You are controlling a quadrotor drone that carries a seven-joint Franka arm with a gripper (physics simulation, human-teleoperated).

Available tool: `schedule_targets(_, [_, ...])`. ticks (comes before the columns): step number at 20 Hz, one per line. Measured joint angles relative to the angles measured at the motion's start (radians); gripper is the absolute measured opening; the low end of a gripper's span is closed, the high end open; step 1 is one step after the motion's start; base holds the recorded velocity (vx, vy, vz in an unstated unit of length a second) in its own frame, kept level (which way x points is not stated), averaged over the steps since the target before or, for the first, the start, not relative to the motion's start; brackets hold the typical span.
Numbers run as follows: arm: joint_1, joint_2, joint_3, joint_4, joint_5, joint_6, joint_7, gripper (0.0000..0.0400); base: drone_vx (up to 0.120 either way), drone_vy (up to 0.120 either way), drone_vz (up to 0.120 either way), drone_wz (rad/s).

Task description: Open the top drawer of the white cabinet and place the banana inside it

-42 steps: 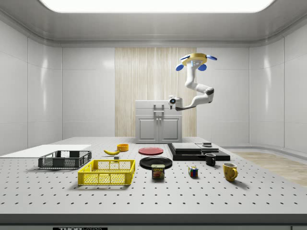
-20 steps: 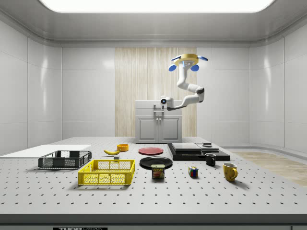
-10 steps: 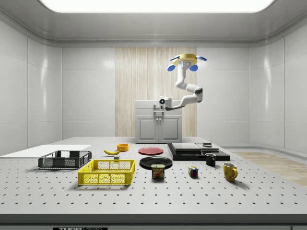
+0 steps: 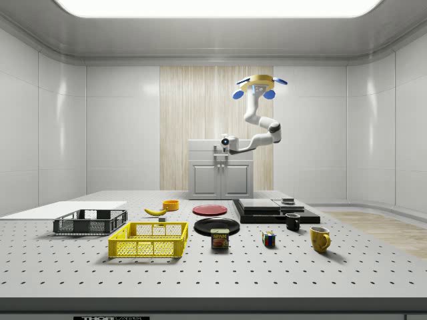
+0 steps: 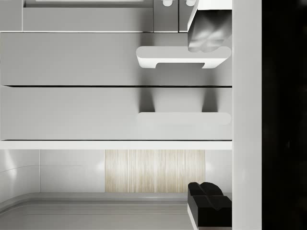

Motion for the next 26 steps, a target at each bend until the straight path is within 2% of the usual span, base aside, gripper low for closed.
schedule_targets(7, [0.034, 0.026, 0.072, -0.035, 0.082, 0.086, -0.031, 0.0400, 0.000, 0.000, 0.000, 0.000])
schedule_targets(14, [0.077, 0.066, 0.145, -0.055, 0.178, 0.170, -0.072, 0.0400, 0.000, 0.000, 0.000, 0.000])
schedule_targets(22, [0.116, 0.121, 0.211, -0.056, 0.279, 0.236, -0.120, 0.0400, 0.000, 0.000, 0.000, 0.000])
schedule_targets(26, [0.128, 0.148, 0.238, -0.052, 0.323, 0.256, -0.142, 0.0400, 0.000, 0.000, 0.000, 0.000])
